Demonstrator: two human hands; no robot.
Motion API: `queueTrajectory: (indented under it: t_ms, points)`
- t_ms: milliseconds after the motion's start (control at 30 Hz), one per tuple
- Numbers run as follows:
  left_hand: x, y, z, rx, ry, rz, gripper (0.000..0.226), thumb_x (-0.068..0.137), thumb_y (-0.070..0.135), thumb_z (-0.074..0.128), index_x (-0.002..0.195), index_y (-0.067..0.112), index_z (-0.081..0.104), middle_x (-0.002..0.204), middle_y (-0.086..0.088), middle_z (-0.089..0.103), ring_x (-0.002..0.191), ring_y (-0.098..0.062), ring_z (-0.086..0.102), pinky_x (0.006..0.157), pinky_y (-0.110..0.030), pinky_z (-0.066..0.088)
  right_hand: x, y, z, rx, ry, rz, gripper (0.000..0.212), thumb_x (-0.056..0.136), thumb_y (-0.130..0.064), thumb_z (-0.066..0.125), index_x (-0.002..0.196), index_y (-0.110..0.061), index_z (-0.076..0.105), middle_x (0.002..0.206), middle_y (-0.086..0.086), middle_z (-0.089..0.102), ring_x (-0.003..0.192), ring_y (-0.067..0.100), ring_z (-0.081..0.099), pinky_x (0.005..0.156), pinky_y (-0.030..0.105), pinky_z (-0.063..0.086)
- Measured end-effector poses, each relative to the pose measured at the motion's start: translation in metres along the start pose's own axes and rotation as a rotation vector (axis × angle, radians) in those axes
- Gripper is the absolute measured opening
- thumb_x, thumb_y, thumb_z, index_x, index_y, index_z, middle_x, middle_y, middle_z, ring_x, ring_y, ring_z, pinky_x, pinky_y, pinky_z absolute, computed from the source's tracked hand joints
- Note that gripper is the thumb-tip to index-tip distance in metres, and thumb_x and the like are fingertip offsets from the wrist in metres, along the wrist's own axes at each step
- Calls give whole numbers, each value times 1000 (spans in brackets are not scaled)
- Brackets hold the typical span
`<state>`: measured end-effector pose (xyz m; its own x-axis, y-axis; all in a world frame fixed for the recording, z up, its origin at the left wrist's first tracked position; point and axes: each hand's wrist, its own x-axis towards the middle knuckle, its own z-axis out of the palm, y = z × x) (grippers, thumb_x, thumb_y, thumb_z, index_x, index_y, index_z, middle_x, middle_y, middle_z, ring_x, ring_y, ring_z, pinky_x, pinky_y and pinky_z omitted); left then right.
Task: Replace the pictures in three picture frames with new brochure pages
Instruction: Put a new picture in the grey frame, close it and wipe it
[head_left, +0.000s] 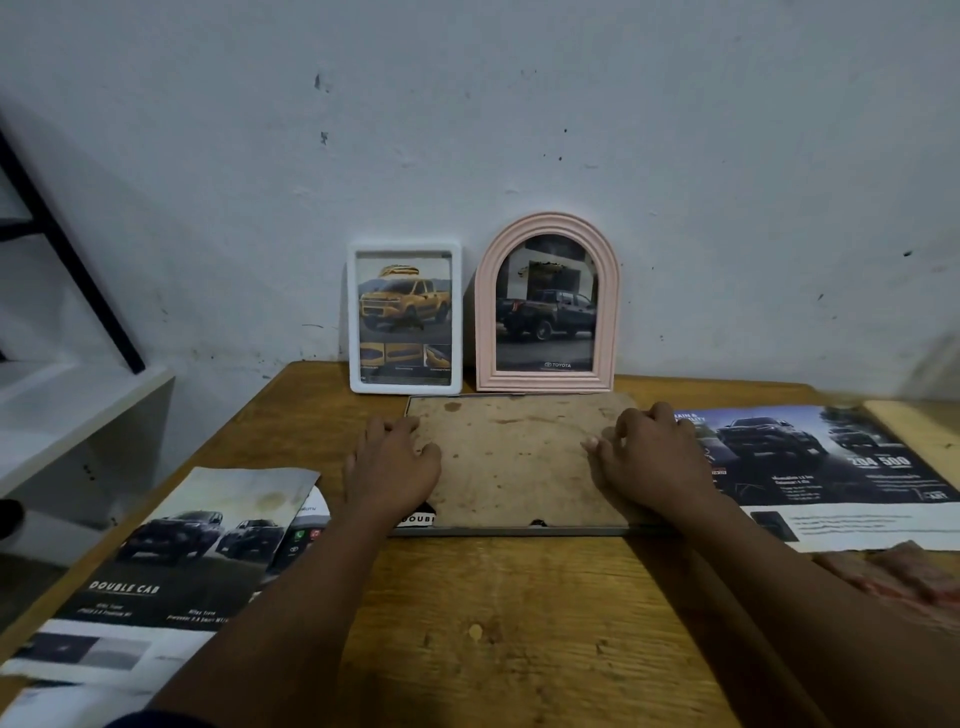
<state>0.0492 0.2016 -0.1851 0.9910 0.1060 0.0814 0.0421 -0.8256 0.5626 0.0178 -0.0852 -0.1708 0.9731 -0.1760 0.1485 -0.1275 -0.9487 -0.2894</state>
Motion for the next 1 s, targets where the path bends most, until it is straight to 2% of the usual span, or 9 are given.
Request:
queueTrajectory:
  t_ms: [200, 333, 433, 500, 567, 633, 733, 900, 1000]
  points:
    - [-13, -7, -4, 12, -82, 42, 59, 95, 40, 52, 149, 16, 44, 143, -3, 32, 131, -27, 42, 110, -48, 39, -30, -2, 2, -133, 10, -83, 56, 92, -63, 39, 127, -22, 53, 133, 12, 52, 119, 36, 48, 94, 44, 45]
    - [-23, -14, -10, 72, -41, 77, 52, 98, 37, 55, 144, 13, 49, 143, -7, 36, 124, -27, 48, 102, -40, 45, -48, -7, -6, -163, 1, -90, 59, 92, -66, 38, 129, -23, 52, 135, 11, 51, 121, 35, 47, 95, 44, 45]
    - [-27, -14, -15, 170, 22, 97, 50, 96, 44, 55, 138, 16, 52, 140, -6, 42, 124, -28, 49, 101, -45, 46, -50, -10, -10, -188, -7, -70, 65, 91, -69, 36, 135, -24, 47, 142, 12, 44, 131, 36, 39, 104, 50, 36]
    - [-24, -12, -15, 213, 32, 125, 55, 95, 52, 53, 139, 19, 50, 145, -7, 40, 131, -29, 45, 105, -49, 43, -40, -11, -8, -143, -24, -64, 69, 91, -70, 34, 140, -22, 42, 150, 13, 36, 142, 36, 27, 111, 55, 27]
    - [-20, -10, -11, 165, -47, 131, 63, 96, 57, 50, 149, 23, 42, 158, -7, 29, 143, -30, 34, 113, -52, 36, -28, -12, -2, -84, -78, -77, 68, 94, -67, 32, 142, -20, 39, 156, 14, 29, 148, 35, 17, 115, 58, 21]
    - [-16, -9, -6, 91, -131, 126, 68, 98, 56, 49, 155, 23, 33, 166, -4, 17, 151, -28, 23, 120, -50, 27, -23, -12, 7, -60, -123, -96, 66, 96, -65, 26, 140, -18, 37, 156, 17, 28, 149, 35, 16, 117, 58, 20]
    - [-12, -12, -3, 23, -162, 98, 70, 99, 52, 52, 158, 22, 29, 169, -1, 11, 153, -26, 18, 121, -46, 24, -23, -12, 20, -78, -105, -114, 68, 98, -62, 19, 144, -14, 32, 158, 21, 23, 151, 37, 10, 119, 55, 17]
    - [-12, -15, -4, 115, -210, 130, 76, 99, 59, 45, 161, 22, 20, 170, -3, 5, 156, -26, 9, 124, -45, 17, -21, -16, 20, -46, -128, -98, 65, 99, -58, 22, 142, -11, 33, 159, 24, 21, 152, 37, 6, 121, 53, 14]
    - [-14, -12, -3, 313, -264, 151, 75, 102, 63, 26, 162, 22, 7, 170, -5, -6, 156, -28, -2, 125, -45, 8, -24, -16, 23, -60, -115, -105, 66, 98, -58, 17, 141, -11, 33, 157, 24, 24, 151, 37, 10, 121, 53, 17]
